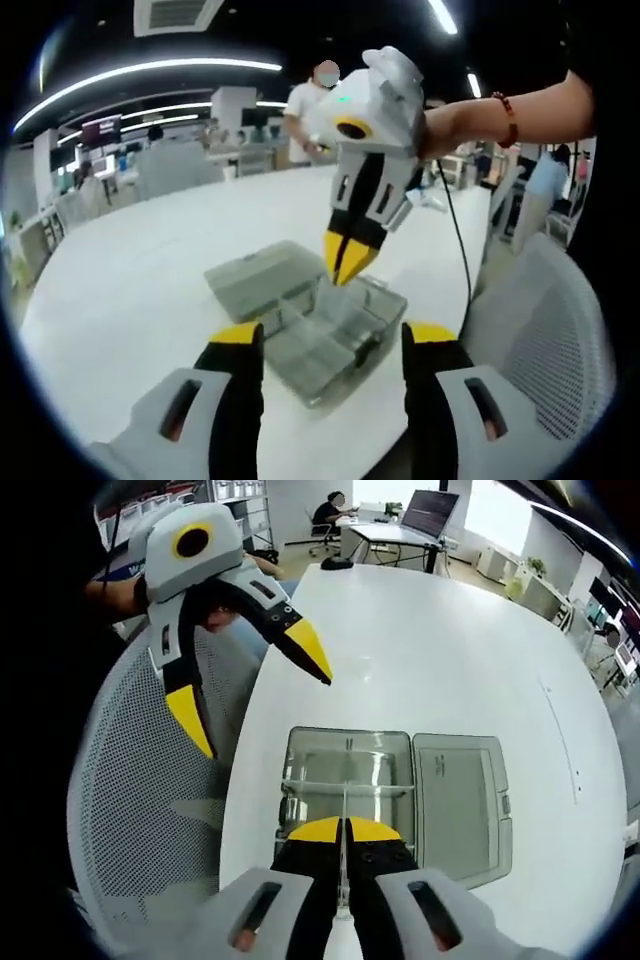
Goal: Insert the divider into the dual guide fixture by aligning both edges with the guide slots and pushing it downward to the bottom, including one-sided entry, uneven engagement, binding, and posture correction.
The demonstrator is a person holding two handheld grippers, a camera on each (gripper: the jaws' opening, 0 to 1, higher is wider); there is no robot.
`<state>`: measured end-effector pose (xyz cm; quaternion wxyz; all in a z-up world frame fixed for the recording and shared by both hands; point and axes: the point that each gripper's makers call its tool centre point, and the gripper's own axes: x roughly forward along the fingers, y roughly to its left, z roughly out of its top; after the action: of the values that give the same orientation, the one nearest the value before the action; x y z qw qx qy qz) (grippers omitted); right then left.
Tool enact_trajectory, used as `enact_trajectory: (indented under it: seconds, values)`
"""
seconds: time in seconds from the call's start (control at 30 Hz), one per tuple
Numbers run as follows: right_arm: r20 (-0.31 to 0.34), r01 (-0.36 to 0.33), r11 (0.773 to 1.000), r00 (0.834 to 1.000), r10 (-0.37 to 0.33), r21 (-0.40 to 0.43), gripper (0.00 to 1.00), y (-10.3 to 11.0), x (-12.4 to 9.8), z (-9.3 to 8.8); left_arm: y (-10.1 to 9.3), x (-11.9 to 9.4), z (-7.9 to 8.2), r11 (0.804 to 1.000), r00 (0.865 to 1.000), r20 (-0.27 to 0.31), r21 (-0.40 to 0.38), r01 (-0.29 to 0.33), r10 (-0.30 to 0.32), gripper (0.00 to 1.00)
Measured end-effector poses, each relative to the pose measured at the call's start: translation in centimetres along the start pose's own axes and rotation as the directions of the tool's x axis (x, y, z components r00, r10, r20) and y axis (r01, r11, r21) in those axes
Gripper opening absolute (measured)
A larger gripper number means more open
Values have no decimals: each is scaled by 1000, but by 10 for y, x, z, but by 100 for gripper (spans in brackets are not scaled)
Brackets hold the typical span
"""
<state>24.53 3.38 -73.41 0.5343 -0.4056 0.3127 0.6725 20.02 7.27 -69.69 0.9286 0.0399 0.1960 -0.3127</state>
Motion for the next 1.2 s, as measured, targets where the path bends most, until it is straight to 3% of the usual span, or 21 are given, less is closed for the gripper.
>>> enact_trajectory:
  seconds: [1.2]
  values:
    - [-85, 16, 1000, 996, -14, 24, 0, -3, 31, -12, 2, 2, -6, 1000, 1000, -24, -19, -7, 6, 55]
